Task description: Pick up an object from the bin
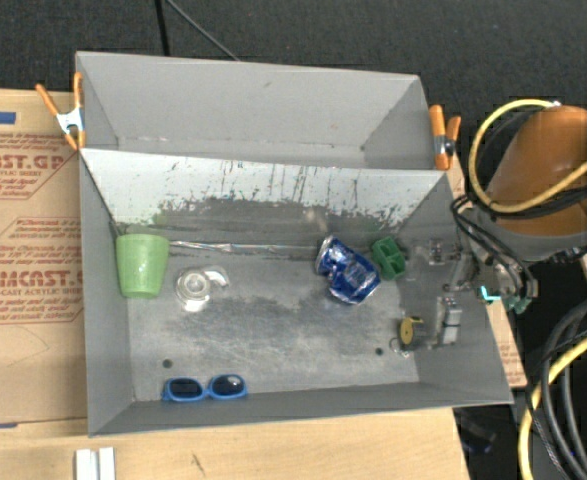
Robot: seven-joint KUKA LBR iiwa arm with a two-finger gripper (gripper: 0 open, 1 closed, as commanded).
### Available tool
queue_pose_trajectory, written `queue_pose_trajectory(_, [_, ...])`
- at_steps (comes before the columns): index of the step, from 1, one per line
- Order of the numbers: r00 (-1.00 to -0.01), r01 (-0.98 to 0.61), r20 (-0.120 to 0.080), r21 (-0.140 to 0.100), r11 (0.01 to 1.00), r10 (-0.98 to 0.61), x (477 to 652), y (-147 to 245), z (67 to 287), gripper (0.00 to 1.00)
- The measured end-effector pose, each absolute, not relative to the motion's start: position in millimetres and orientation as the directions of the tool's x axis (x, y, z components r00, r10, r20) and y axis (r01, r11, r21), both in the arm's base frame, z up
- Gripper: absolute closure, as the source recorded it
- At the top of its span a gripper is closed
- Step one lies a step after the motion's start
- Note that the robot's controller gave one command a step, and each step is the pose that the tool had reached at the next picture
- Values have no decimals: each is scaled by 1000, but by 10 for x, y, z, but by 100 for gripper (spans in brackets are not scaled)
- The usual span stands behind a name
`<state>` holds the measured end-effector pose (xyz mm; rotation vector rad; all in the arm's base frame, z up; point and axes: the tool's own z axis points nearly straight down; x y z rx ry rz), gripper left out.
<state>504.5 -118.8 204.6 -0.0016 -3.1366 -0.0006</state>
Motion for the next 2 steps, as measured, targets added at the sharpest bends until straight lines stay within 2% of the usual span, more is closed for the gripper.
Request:
queue_pose_trajectory(1, [-880, -475, 1, 3, 880, -475, 5350, -1469, 739, 0])
queue_pose_trajectory(2, [-879, -477, 0, 4, 879, -477, 5362, -1454, 761, 100])
